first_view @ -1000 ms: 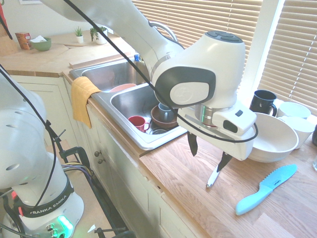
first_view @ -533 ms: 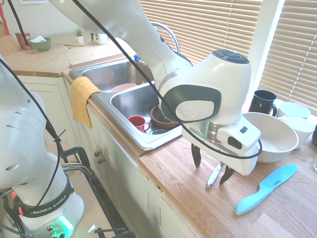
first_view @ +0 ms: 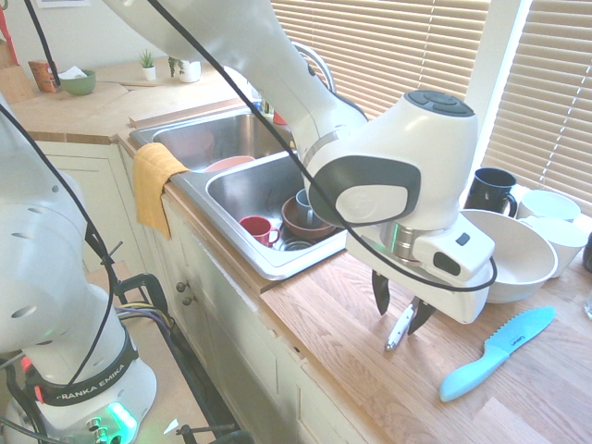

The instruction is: Put the knife into the sink

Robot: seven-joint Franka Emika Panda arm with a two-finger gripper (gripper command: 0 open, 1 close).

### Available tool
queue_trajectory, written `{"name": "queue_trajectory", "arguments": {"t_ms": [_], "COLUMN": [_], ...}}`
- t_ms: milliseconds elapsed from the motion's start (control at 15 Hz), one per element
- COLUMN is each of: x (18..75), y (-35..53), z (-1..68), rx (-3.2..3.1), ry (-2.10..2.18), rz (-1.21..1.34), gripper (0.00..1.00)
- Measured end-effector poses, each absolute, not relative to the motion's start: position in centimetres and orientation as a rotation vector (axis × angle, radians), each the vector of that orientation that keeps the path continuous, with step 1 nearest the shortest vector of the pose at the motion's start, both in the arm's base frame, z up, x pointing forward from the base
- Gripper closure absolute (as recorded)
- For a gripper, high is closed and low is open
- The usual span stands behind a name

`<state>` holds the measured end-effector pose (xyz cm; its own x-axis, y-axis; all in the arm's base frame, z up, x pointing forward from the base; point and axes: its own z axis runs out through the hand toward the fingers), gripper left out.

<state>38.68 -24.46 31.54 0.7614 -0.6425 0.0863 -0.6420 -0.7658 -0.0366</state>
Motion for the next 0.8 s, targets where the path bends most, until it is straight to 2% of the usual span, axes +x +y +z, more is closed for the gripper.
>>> {"name": "queue_trajectory", "arguments": {"t_ms": [800], "x": [38.93], "y": [-24.35], "z": [31.52], "rx": [-2.946], "ry": [1.066], "rz": [-0.143], "gripper": [1.0]}}
